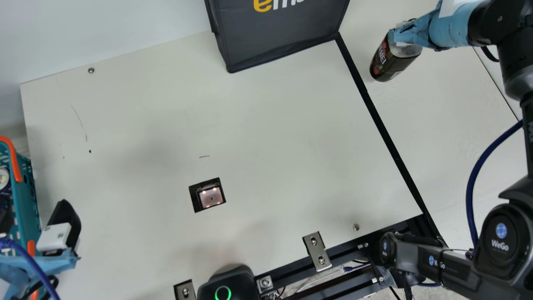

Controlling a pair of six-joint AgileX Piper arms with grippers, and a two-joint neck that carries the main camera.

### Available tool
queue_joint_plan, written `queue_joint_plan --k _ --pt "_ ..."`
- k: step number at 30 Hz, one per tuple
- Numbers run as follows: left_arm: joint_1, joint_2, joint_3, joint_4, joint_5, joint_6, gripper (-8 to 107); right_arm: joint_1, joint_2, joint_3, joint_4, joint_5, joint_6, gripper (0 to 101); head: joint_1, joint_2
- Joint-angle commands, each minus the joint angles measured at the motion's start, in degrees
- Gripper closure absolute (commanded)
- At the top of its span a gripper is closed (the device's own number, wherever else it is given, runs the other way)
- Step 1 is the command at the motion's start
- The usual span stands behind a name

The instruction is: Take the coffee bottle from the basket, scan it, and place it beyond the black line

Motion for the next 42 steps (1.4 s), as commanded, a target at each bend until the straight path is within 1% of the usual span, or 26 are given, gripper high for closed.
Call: queue_joint_plan --k 1,6,16,31,32,42 --pt "0.00 0.00 0.00 0.00 0.00 0.00 9 -0.19 0.37 -0.15 -0.19 -0.27 -0.15 101 -1.57 -0.13" --pt "0.00 0.00 0.00 0.00 0.00 0.00 9 -0.41 1.22 0.11 -0.71 -1.97 -0.28 101 -1.57 -0.13" --pt "0.00 0.00 0.00 0.00 0.00 0.00 9 -0.26 1.84 2.15 -1.70 -5.20 0.37 101 -1.57 -0.13" --pt "0.00 0.00 0.00 0.00 0.00 0.00 9 -0.32 2.21 3.66 -1.16 -6.30 2.12 101 -1.57 -0.13" --pt "0.00 0.00 0.00 0.00 0.00 0.00 9 -0.32 2.24 3.72 -1.09 -6.33 2.21 100 -1.57 -0.13" --pt "0.00 0.00 0.00 0.00 0.00 0.00 9 -0.08 2.29 4.54 -0.85 -6.88 2.82 67 -1.57 -0.13"
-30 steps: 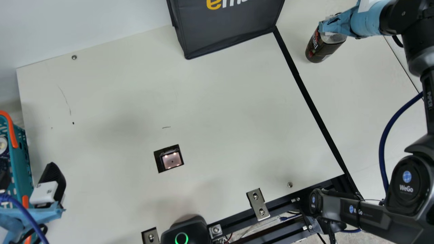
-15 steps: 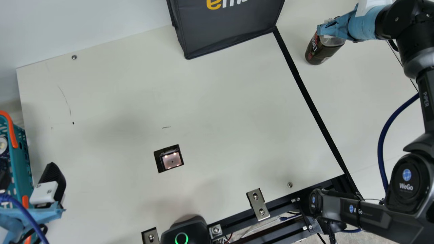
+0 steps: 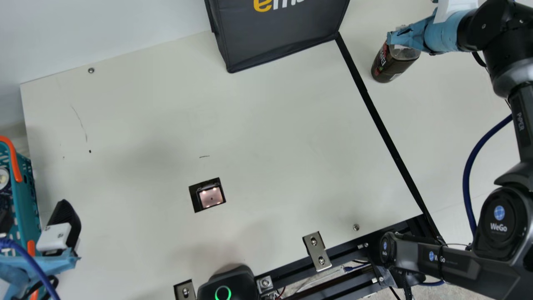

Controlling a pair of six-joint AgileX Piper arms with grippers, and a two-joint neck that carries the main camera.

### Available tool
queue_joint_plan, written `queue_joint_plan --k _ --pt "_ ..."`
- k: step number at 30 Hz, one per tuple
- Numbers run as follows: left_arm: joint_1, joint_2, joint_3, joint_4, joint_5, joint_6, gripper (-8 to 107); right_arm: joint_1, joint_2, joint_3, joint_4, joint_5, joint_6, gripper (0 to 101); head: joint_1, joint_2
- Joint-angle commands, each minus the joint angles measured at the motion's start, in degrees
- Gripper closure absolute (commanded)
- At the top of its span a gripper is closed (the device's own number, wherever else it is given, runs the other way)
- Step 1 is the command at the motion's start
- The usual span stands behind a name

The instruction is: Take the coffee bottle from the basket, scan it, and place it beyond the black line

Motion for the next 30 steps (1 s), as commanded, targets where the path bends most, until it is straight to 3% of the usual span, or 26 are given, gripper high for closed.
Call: queue_joint_plan --k 1,17,30 --pt "0.00 0.00 0.00 0.00 0.00 0.00 9 0.06 -0.06 0.13 0.12 -0.15 0.10 64 -1.57 -0.05" --pt "0.00 0.00 0.00 0.00 0.00 0.00 9 0.29 -0.68 0.95 0.64 -0.70 0.37 10 -1.57 -0.05" --pt "0.00 0.00 0.00 0.00 0.00 0.00 9 0.13 -2.32 -0.34 1.51 0.54 0.47 10 -1.57 -0.05"
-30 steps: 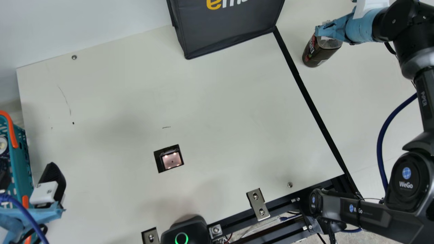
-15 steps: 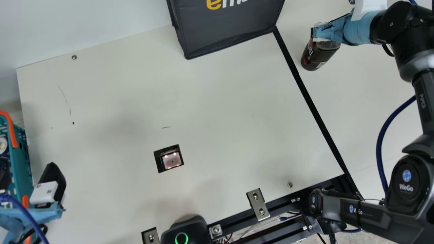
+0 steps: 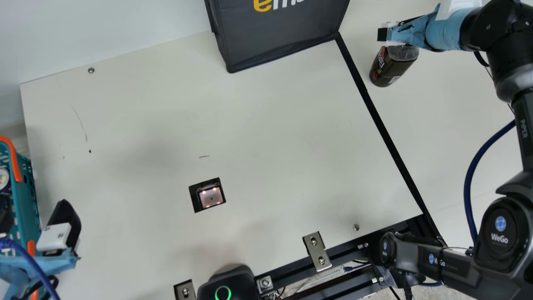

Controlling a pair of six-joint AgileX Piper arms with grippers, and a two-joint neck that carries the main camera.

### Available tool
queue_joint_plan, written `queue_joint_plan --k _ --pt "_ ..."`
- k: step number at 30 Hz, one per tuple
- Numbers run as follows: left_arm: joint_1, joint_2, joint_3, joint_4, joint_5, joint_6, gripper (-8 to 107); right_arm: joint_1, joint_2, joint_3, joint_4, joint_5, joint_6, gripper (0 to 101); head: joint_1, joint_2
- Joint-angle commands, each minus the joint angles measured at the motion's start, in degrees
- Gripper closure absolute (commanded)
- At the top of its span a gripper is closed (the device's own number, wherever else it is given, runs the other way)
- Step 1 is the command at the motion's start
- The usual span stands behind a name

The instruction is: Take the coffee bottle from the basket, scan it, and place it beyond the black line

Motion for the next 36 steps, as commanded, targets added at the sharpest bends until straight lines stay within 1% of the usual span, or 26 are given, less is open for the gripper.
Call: queue_joint_plan --k 1,8,16,36 --pt "0.00 0.00 0.00 0.00 0.00 0.00 9 0.15 -0.36 -0.12 0.14 0.17 0.07 10 -1.57 -0.13" --pt "0.00 0.00 0.00 0.00 0.00 0.00 9 1.55 -2.12 0.03 0.73 0.79 0.42 10 -1.57 -0.13" --pt "0.00 0.00 0.00 0.00 0.00 0.00 9 4.53 -4.43 1.79 0.48 0.81 1.65 10 -1.57 -0.13" --pt "0.00 0.00 0.00 0.00 0.00 0.00 9 15.59 -8.90 6.55 -3.55 0.08 8.04 10 -1.57 -0.13"
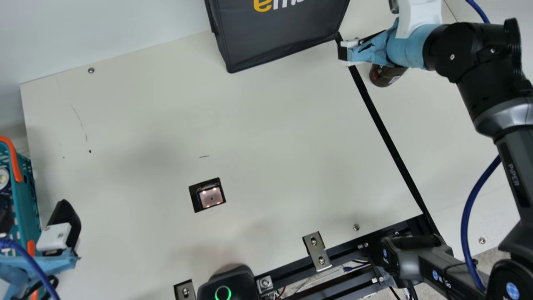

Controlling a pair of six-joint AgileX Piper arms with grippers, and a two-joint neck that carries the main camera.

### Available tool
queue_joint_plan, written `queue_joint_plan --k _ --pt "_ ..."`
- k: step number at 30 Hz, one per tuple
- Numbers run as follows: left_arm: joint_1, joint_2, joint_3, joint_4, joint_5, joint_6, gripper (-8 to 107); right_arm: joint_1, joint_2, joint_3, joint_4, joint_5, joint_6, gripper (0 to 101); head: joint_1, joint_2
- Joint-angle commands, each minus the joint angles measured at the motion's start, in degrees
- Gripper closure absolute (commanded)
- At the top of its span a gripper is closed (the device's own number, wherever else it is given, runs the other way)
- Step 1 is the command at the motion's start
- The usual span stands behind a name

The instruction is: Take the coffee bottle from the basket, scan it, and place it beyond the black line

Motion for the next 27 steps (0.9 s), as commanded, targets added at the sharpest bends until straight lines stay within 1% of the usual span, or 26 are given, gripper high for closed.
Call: queue_joint_plan --k 1,10,27 --pt "0.00 0.00 0.00 0.00 0.00 0.00 9 1.19 -0.32 0.41 -0.55 -0.08 0.49 10 -1.57 -0.13" --pt "0.00 0.00 0.00 0.00 0.00 0.00 9 6.07 -2.75 3.16 -3.31 -0.43 3.60 10 -1.57 -0.13" --pt "0.00 0.00 0.00 0.00 0.00 0.00 9 13.70 -8.75 8.19 -8.31 -0.77 12.09 10 -1.57 -0.13"
